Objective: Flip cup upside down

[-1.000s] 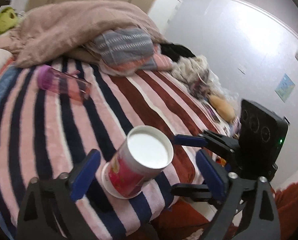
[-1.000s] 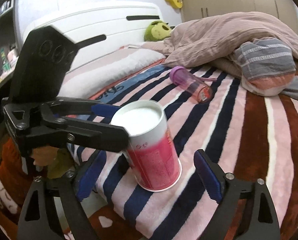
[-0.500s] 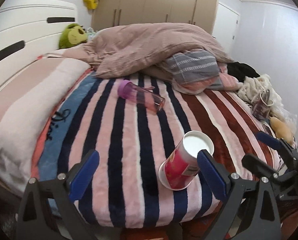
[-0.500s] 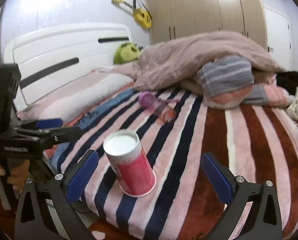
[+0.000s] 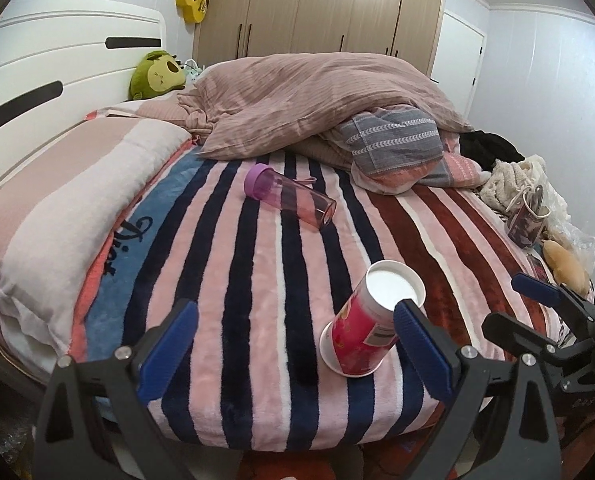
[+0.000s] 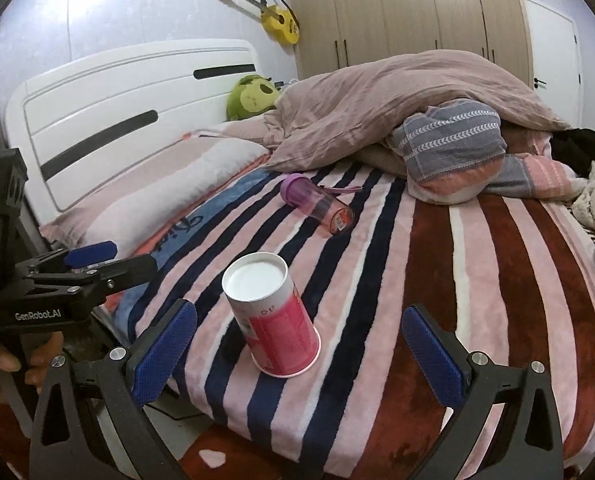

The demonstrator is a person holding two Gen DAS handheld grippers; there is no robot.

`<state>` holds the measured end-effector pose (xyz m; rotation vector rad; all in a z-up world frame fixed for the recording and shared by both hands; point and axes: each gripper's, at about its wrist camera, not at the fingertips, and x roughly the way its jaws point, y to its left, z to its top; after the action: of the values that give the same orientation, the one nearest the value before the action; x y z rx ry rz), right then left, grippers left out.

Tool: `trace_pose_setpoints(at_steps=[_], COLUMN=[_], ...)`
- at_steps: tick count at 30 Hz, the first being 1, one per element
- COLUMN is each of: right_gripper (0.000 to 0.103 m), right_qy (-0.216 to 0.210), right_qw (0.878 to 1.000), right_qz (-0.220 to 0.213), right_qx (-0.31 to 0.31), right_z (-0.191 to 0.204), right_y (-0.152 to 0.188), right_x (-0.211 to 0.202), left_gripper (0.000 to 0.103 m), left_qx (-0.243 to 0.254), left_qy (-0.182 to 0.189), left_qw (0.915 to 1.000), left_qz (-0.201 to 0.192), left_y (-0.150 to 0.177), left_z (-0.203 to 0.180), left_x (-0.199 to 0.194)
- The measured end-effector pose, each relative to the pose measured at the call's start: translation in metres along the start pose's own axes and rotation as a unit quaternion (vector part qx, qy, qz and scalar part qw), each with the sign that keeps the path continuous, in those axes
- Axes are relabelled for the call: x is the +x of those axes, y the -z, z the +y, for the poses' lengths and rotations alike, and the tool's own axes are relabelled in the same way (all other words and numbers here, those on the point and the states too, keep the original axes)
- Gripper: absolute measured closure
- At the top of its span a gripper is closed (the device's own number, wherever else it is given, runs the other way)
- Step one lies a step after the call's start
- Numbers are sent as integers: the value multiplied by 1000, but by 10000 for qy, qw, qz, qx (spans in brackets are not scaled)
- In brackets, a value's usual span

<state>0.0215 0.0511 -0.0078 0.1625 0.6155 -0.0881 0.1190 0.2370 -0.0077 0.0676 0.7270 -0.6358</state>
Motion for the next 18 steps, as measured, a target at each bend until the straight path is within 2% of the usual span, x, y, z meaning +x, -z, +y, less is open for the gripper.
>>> trace_pose_setpoints(at_steps=[18], right_gripper=[0], right_qy=[4], right_qw=[9998], right_qz=[107], right_qx=[145], right_z=[-8], right_y=[4], right_x=[6], left_gripper=[6], left_qx=[-12], left_qy=[-9], left_qw=[10000], left_qz=[57], left_y=[-1], left_z=[-1], left_x=[5])
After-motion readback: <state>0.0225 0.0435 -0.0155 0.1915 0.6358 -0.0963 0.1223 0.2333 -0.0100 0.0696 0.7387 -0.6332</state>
